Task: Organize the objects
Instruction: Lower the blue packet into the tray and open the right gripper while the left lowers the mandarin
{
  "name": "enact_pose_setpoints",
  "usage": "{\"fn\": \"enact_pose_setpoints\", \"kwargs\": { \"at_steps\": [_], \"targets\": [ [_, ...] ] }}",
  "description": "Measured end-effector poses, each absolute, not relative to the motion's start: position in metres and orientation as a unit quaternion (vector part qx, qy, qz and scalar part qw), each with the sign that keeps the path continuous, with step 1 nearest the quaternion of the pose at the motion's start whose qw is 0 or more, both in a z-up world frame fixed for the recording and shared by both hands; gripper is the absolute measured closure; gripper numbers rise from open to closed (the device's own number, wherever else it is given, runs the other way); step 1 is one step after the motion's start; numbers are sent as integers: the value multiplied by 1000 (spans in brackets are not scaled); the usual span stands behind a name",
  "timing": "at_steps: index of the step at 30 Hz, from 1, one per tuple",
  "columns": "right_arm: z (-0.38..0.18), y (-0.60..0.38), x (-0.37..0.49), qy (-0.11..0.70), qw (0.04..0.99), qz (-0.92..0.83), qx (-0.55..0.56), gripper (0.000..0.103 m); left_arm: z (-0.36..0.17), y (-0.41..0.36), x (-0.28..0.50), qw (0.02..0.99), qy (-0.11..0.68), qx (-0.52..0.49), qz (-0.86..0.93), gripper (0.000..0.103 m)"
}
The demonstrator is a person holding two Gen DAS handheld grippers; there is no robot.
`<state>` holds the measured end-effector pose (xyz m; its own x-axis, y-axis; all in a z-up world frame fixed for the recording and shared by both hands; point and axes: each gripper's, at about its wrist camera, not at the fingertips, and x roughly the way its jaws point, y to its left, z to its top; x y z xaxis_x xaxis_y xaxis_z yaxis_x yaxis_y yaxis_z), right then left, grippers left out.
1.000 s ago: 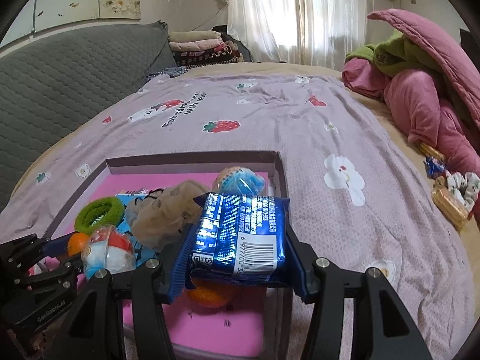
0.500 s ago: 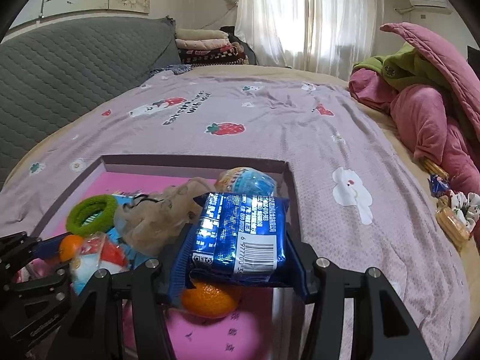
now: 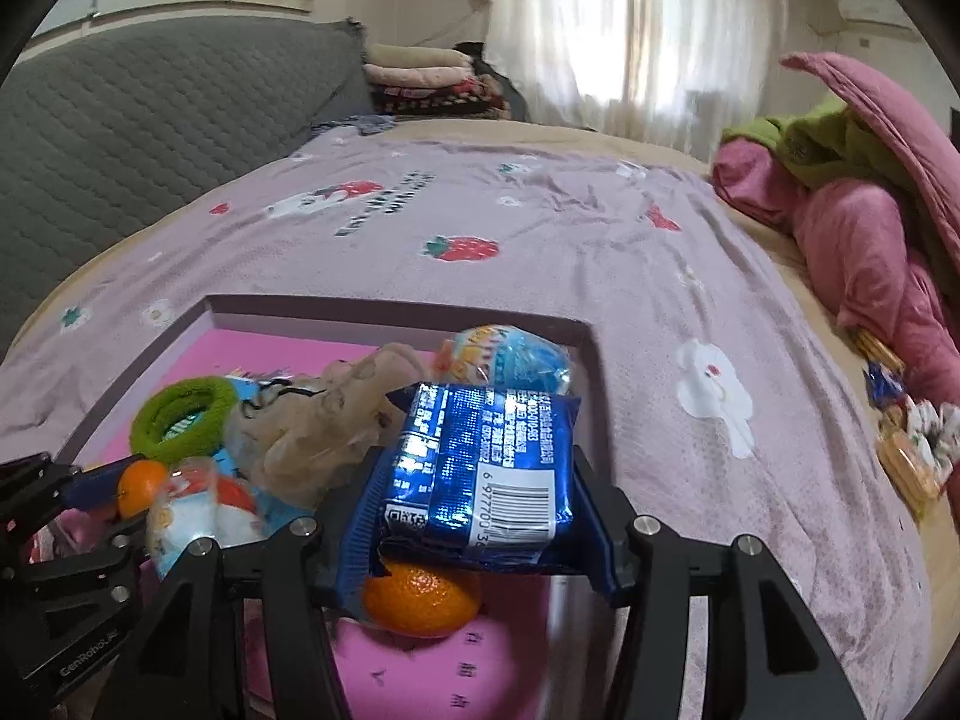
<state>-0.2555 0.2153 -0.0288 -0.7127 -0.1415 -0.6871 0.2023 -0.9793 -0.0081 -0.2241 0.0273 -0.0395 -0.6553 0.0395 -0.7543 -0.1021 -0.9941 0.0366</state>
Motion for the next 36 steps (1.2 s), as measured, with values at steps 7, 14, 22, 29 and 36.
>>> {"fn": "enact_pose_setpoints", "kwargs": {
  "at_steps": [7, 14, 22, 29, 36],
  "targets": [
    [-30, 222, -265, 22, 103, -918, 382, 45, -40, 28, -224, 37, 36, -413, 909, 66],
    [-32, 223, -270, 23, 99, -916, 387, 45, -40, 29, -227, 37, 31, -413, 909, 66],
    [-35, 223, -271, 21, 100, -912, 398, 44, -41, 30, -228, 34, 31, -414, 909, 65],
    [-36, 220, -271, 31, 96, -911, 400, 44, -40, 29, -229, 35, 29, -413, 909, 65],
    [-34, 220, -269, 32, 97, -913, 395, 39, -34, 29, -226, 35, 28, -401, 915, 56]
  ]
}}
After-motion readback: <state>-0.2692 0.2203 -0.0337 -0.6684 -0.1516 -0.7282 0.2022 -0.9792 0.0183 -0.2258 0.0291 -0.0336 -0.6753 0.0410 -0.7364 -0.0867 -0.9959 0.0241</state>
